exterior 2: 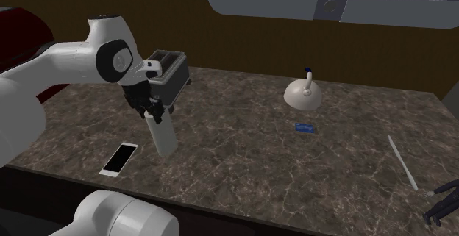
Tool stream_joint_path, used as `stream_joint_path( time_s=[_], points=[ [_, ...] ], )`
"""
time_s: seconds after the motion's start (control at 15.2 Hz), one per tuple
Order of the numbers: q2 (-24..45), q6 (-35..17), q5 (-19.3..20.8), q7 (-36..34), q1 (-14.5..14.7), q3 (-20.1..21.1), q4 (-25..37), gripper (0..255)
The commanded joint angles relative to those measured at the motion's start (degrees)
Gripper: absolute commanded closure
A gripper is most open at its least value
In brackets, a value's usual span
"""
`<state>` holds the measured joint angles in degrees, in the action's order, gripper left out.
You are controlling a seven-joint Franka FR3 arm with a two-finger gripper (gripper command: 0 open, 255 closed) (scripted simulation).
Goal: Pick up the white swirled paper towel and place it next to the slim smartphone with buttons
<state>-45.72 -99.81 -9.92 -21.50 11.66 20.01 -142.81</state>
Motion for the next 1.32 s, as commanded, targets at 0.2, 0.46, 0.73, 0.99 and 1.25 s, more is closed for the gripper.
stream_joint_path(
  time_s=[0.2, 0.46, 0.73, 0.99, 1.25],
  points=[
    [0.00, -3.02, -0.49, -0.01, 0.22, 0.55, -3.00, 255],
    [0.00, -3.02, -0.49, -0.01, 0.22, 0.55, -3.00, 255],
    [0.00, -3.02, -0.49, -0.01, 0.22, 0.55, -3.00, 0],
    [0.00, -3.02, -0.49, -0.01, 0.22, 0.55, -3.00, 0],
    [0.36, 4.06, 0.50, -0.25, -0.24, -0.48, 4.47, 0]
  ],
)
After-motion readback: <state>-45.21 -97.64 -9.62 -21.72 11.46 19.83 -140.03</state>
